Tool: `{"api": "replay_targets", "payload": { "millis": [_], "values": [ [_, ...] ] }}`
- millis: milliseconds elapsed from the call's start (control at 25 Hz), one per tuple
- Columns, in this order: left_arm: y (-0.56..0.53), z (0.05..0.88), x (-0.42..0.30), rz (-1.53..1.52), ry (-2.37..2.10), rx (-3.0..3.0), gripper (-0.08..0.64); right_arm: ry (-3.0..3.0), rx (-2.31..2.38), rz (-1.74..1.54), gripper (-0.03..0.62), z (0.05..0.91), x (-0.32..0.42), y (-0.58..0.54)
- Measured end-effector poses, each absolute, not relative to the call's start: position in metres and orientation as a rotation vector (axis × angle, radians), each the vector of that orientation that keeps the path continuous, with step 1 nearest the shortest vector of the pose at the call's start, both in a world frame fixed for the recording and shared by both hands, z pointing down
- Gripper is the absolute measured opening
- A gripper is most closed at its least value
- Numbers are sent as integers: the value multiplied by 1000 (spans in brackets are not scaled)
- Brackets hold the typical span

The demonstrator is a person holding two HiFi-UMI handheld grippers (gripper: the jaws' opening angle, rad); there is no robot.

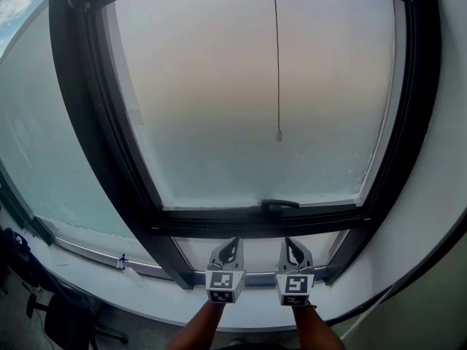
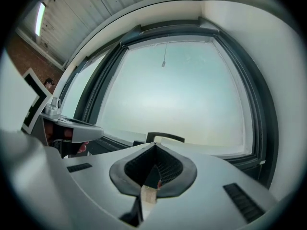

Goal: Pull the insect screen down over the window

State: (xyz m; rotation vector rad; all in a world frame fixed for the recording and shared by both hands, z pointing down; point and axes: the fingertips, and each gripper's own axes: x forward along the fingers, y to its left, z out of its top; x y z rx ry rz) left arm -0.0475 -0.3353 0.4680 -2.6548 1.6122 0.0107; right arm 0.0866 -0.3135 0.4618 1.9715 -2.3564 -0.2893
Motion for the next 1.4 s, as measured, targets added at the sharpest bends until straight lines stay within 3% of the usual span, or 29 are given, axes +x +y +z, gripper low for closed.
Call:
{"api": "replay_targets", "payload": {
  "millis": [720,1400],
  "values": [
    [-403,344,-42,228,1499,-2461,-6,-2504,2109,-518,-3,324,76,-365],
    [-414,176,-51,479,1395,-2303,-6,-2425,2209,-1038,-3,178,93,-367]
  ]
}}
